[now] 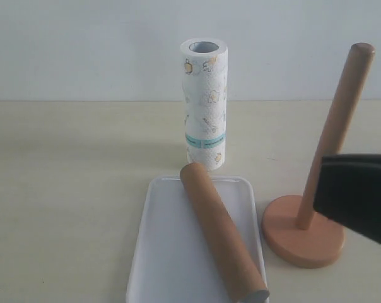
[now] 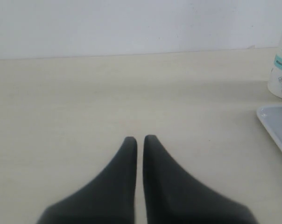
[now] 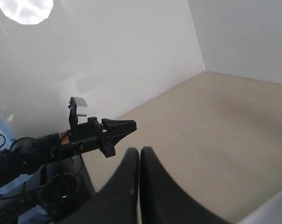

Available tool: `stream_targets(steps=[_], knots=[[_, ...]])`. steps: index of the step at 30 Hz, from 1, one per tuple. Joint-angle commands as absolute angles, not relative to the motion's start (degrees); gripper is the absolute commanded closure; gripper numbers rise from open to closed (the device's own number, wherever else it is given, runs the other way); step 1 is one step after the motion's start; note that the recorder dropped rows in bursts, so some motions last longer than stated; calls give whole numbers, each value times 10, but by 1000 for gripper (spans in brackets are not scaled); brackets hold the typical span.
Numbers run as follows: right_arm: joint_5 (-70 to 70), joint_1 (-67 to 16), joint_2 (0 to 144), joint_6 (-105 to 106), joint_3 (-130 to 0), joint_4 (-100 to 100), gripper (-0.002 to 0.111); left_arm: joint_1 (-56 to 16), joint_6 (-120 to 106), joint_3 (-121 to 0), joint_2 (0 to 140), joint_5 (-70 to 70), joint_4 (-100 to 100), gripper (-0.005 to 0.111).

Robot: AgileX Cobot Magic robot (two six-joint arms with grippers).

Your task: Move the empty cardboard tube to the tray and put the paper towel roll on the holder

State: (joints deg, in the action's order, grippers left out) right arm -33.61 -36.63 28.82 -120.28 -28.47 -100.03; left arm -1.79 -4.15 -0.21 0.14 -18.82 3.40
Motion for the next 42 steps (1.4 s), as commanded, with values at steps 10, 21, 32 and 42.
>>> stream_targets(steps=[10,21,32,42], knots=[[-242,-296,226,-1112,-202,-999,108,-16,-44,0,0,-179,36,103],[-185,-62,31,-1166,-29,-999,108,-16,-44,0,0,-179,36,103],[-162,-62,31,-1165,0,-910,108,-16,-44,0,0,-179,36,103],[-47,-62,31,-381,0,-99,108,-16,-44,0,0,-179,36,103]])
